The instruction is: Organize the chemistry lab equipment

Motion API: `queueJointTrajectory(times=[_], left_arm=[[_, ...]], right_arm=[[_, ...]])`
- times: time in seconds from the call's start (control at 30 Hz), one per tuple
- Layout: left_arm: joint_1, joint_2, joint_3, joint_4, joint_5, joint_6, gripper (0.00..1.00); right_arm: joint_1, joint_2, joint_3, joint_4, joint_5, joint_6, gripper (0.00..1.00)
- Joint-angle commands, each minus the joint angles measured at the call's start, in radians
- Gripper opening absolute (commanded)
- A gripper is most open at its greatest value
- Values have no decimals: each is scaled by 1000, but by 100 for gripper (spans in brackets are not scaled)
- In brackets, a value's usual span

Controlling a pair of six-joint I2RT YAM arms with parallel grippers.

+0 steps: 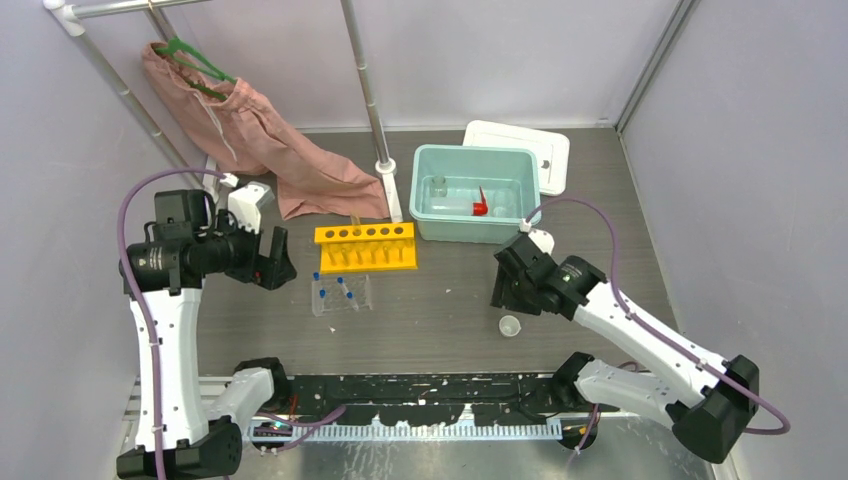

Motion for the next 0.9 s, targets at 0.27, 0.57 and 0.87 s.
queueJointTrajectory(times=[0.27,0.57,0.87], left_arm=[[-2,-29,-30,72,9,-22,89],[-1,-36,-33,65,6,-27,88],[-2,-43,-39,67,0,-31,88]], right_arm=[[114,-79,-177,21,52,221,49],[116,36,-210,131,111,229,44],[116,131,-232,198,131,208,40]])
